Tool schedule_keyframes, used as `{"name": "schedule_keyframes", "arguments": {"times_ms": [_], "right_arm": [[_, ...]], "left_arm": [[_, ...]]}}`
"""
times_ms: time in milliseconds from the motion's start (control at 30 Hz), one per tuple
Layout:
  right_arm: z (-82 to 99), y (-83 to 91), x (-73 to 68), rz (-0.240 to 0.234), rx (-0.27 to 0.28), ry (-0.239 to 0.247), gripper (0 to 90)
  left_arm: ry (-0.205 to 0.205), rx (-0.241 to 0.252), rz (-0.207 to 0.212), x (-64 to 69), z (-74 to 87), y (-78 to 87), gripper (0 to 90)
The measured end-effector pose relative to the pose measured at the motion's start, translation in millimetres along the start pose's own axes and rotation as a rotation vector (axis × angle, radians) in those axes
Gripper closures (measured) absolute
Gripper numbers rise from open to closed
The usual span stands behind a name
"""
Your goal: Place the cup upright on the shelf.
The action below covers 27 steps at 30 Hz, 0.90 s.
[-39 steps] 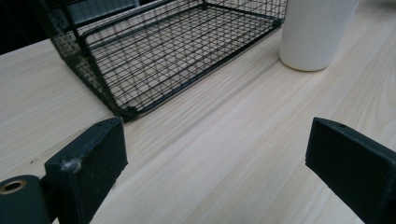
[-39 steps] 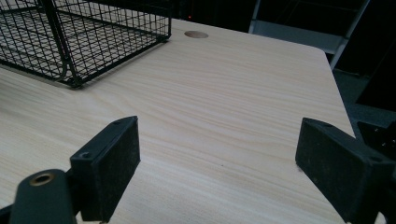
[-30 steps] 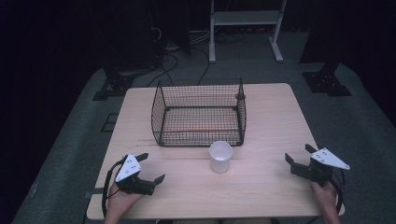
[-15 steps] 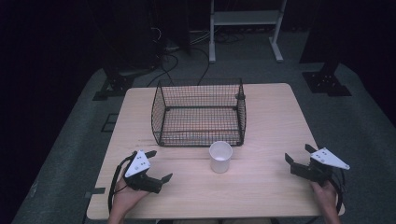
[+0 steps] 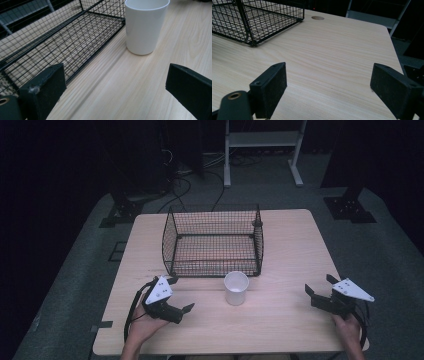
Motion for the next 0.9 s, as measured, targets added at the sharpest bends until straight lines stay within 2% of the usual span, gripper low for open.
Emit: {"name": "schedule_keyframes", "arguments": {"times_ms": [333,900], "right_arm": [[-0.3,0.0,-0.6,-0.003,0.003,0.003,13.1],[-0.8,0.3,-1.2,-0.007,0.007,0.003,13.1]], "left_arm": [[-0.027,-0.002,0.033,7.0,-12.7,-13.2,2.3],[-0.062,-0.035,0.098,18.4,-30.6,-35.6,2.3]]}}
Point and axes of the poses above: each handheld gripper's, and its own axes: y roughly backward along the jaws, z roughly out of its underside, x roughly to its right, the point moved 10 cm from there along -y, roughly forward along the jaws
